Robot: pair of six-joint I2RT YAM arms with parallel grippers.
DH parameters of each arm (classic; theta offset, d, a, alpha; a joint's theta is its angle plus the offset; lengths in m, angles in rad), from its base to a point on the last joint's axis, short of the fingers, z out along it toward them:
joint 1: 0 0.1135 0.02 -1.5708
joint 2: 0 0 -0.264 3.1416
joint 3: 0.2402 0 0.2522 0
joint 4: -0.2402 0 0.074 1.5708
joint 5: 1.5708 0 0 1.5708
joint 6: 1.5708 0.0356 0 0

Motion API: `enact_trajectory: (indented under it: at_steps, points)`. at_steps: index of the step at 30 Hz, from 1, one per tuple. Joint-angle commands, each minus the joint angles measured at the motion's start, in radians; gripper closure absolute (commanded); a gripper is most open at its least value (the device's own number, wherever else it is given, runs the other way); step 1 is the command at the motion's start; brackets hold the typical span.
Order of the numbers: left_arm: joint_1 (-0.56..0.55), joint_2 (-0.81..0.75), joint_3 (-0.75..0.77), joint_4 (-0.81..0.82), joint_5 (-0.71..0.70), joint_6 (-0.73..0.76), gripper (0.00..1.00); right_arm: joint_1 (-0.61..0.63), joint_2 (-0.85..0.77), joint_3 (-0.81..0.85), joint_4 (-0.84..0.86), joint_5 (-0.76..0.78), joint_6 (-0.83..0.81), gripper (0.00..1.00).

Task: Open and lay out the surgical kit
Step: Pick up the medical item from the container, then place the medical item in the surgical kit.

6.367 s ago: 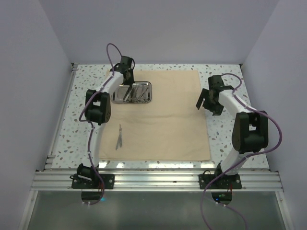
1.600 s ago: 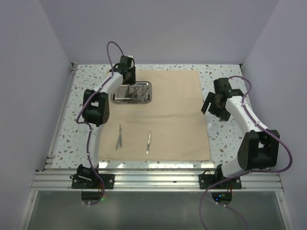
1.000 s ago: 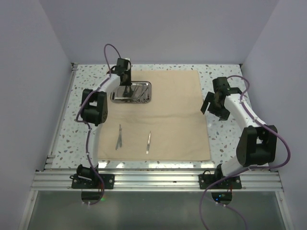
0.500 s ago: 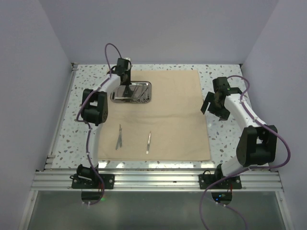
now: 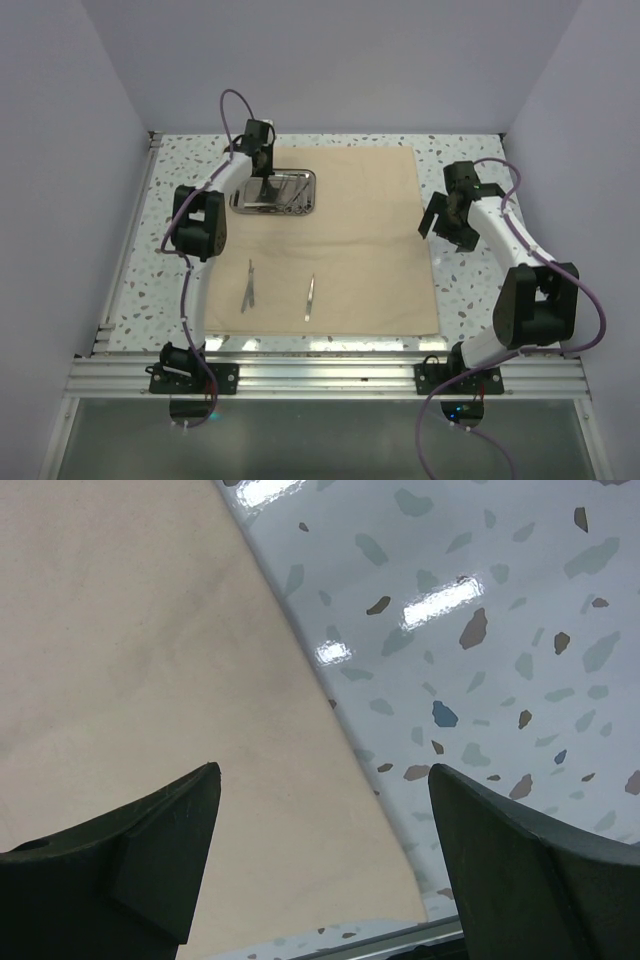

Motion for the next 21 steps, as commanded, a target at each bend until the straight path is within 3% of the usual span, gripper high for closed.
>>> enact_trajectory:
  at_steps: [1,9,14,21]
  points:
    - [0.002,0.004,0.045,-0.058,0.018,-0.031,1.00,-0.004,-0.052,-0.011,0.026,-0.020,-0.001,0.11]
    - [0.002,-0.128,0.085,-0.004,-0.031,-0.076,1.00,-0.004,-0.109,-0.029,0.045,-0.033,-0.001,0.11]
    - [0.001,-0.271,-0.056,0.109,-0.056,-0.085,1.00,-0.004,-0.136,-0.052,0.046,-0.045,-0.002,0.11]
    - [0.001,-0.369,-0.179,0.114,-0.065,-0.088,1.00,-0.004,-0.158,-0.061,0.045,-0.057,-0.004,0.11]
